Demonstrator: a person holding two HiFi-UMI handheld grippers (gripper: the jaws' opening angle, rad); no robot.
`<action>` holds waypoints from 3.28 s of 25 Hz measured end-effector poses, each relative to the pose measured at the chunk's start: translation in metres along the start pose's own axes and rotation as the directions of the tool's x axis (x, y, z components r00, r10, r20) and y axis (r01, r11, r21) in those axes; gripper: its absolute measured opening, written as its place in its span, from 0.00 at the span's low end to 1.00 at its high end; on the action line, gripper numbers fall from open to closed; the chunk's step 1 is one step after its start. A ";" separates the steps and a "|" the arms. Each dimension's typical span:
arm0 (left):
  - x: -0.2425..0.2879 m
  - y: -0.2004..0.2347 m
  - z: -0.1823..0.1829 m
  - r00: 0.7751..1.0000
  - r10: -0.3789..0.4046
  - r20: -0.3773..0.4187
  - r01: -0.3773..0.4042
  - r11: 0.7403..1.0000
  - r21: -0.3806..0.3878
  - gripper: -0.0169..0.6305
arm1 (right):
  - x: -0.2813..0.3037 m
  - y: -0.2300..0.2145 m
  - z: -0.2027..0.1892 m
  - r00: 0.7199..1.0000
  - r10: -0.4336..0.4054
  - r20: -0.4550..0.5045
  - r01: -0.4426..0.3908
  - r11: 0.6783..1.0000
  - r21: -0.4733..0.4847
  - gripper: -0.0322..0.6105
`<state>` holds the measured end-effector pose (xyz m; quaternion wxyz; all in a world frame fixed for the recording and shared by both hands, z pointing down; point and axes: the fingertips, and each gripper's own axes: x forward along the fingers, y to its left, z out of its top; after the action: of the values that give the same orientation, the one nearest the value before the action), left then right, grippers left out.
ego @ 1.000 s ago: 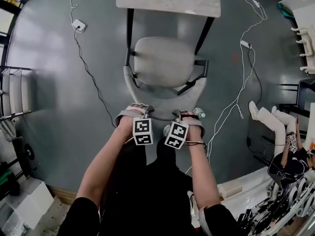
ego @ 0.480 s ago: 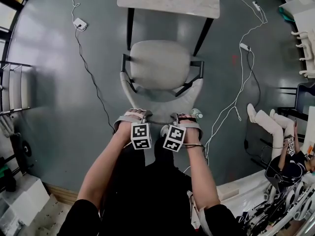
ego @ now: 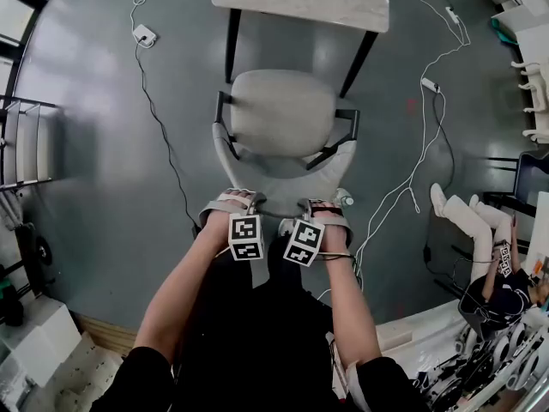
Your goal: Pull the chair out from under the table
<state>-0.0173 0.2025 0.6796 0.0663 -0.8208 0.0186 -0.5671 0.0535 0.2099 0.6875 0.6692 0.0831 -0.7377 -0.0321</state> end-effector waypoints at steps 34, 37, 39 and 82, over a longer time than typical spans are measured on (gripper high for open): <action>-0.008 -0.062 -0.001 0.998 -0.064 -0.018 0.065 0.997 0.028 0.18 | -0.009 0.064 0.002 0.998 0.059 0.010 -0.059 0.998 0.016 0.18; -0.009 -0.065 -0.002 0.997 -0.073 -0.021 0.073 0.997 0.031 0.18 | -0.010 0.068 0.003 0.998 0.063 0.005 -0.063 0.998 0.010 0.18; -0.008 -0.066 -0.001 0.997 -0.076 -0.024 0.077 0.997 0.033 0.18 | -0.010 0.070 0.003 0.998 0.066 0.006 -0.066 0.998 0.011 0.18; -0.014 -0.074 -0.004 0.982 -0.183 -0.048 0.181 0.983 -0.043 0.26 | -0.028 0.073 0.004 0.987 0.150 0.065 -0.155 0.983 0.095 0.27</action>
<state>-0.0298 0.2768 0.6773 -0.0022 -0.8052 -0.0440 -0.5914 0.0460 0.2861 0.6709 0.6431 0.0588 -0.7616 0.0538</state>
